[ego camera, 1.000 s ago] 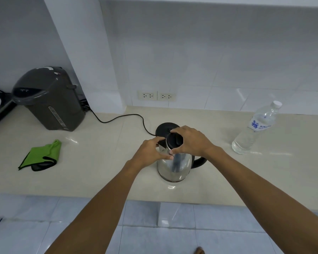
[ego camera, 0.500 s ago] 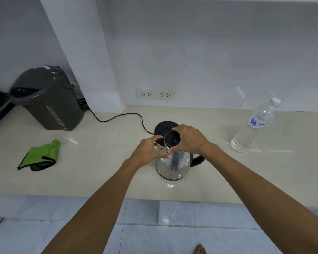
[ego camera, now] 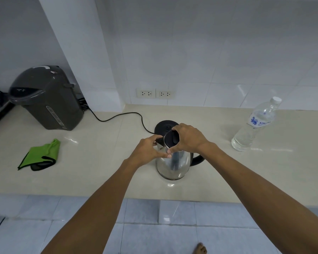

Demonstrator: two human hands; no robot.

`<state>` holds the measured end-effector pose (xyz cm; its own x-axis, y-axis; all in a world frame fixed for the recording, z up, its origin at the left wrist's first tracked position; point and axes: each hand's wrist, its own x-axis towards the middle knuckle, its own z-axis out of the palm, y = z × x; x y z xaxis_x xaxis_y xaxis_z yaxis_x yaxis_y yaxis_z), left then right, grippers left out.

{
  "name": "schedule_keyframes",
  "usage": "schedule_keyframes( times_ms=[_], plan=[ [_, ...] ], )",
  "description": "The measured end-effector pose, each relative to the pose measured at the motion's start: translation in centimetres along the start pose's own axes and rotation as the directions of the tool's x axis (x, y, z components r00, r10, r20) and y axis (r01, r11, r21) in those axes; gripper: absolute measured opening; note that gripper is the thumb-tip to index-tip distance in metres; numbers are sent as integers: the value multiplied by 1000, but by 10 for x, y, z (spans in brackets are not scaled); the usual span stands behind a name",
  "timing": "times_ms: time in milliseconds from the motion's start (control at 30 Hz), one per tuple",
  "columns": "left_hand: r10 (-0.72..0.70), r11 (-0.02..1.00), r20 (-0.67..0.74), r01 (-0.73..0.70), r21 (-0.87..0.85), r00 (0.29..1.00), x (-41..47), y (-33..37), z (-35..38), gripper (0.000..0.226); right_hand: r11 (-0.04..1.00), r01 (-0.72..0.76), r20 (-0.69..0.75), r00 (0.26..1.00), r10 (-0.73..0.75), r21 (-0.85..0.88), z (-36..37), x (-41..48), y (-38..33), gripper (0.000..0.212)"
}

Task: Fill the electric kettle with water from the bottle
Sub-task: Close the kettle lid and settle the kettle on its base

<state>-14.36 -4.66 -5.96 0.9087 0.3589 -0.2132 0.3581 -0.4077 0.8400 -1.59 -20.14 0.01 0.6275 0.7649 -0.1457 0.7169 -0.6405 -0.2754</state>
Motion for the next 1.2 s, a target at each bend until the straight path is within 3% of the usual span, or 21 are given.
schedule_keyframes(
  times_ms=[367, 500, 600, 767, 933, 1200],
  plan=[
    [24, 1000, -2, -24, 9, 1000, -1, 1, 1, 90, 999, 35, 7, 999, -35, 14, 3, -5, 10, 110],
    [25, 1000, 3, -25, 6, 1000, 1, -2, 1, 90, 978, -28, 70, 997, 13, 209, 2, -19, 38, 105],
    [18, 999, -10, -18, -31, 1000, 2, -8, 3, 93, 885, -146, 72, 989, 127, 441, 9, -38, 68, 90],
    [-16, 984, -37, 10, -180, 999, -1, -15, 12, 79, 800, -226, 49, 970, 240, 556, 37, -62, 104, 60],
    [-37, 936, -45, 19, -352, 998, -7, -20, 22, 71, 751, -197, -90, 942, 323, 631, 54, -61, 104, 31],
    [50, 874, -84, -85, -479, 995, 19, 8, 5, 73, 760, -91, -230, 924, 305, 644, 31, -36, 105, 25]
  ],
)
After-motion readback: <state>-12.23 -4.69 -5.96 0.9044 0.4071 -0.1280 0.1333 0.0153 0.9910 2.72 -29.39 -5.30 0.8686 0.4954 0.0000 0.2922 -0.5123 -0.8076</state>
